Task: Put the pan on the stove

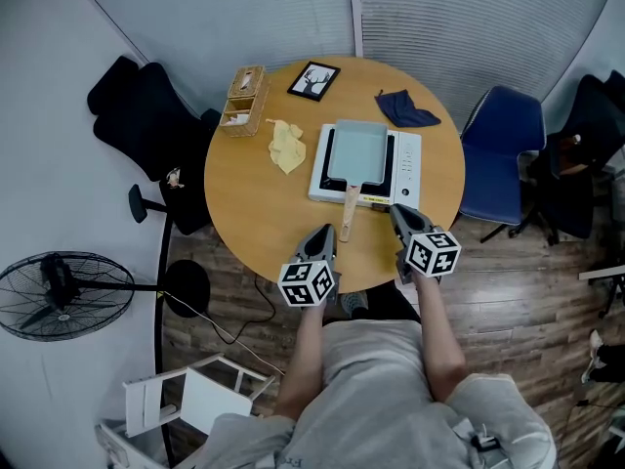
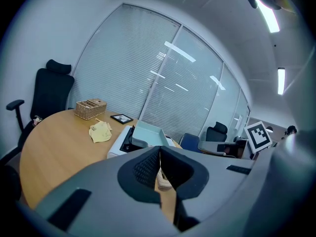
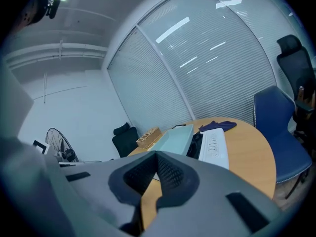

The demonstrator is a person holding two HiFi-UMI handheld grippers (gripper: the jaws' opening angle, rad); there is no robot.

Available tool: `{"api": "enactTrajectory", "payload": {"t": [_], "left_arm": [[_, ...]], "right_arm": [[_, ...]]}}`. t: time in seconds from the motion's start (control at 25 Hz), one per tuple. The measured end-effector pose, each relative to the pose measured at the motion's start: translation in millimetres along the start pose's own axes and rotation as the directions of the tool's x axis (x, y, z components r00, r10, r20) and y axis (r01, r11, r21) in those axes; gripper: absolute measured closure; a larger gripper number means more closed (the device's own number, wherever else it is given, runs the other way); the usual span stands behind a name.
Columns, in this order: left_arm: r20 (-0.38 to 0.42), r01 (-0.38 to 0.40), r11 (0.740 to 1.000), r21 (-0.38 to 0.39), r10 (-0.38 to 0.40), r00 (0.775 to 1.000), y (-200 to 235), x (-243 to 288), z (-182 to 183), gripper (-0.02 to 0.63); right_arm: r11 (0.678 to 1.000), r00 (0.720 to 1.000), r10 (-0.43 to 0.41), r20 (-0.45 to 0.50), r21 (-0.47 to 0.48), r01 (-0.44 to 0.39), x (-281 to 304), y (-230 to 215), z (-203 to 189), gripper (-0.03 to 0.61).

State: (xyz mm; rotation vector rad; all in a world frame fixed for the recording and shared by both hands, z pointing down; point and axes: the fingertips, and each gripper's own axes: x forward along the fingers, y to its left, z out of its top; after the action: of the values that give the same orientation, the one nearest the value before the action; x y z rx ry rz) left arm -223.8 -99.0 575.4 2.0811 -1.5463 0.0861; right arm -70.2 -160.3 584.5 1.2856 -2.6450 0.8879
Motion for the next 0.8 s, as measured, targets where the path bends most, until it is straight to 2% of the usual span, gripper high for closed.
{"api": "enactTrajectory", "payload": {"t": [0.56,0.8], "left_arm": [[-0.005,0.005,1.0,0.013,-0.005,1.0,-2,11,5,0.584],[-0.017,0.002,1.0,-0.004,-0.003,1.0,5,20,2,0.584]], "right_arm": [[1.0,1.0,-0.013,0.004,-0.028,0.013,4,-7,11,0.555],[0.999,1.0,-0.008,-0.01,-0.033,0.008,18,-9,13,0.557]]}}
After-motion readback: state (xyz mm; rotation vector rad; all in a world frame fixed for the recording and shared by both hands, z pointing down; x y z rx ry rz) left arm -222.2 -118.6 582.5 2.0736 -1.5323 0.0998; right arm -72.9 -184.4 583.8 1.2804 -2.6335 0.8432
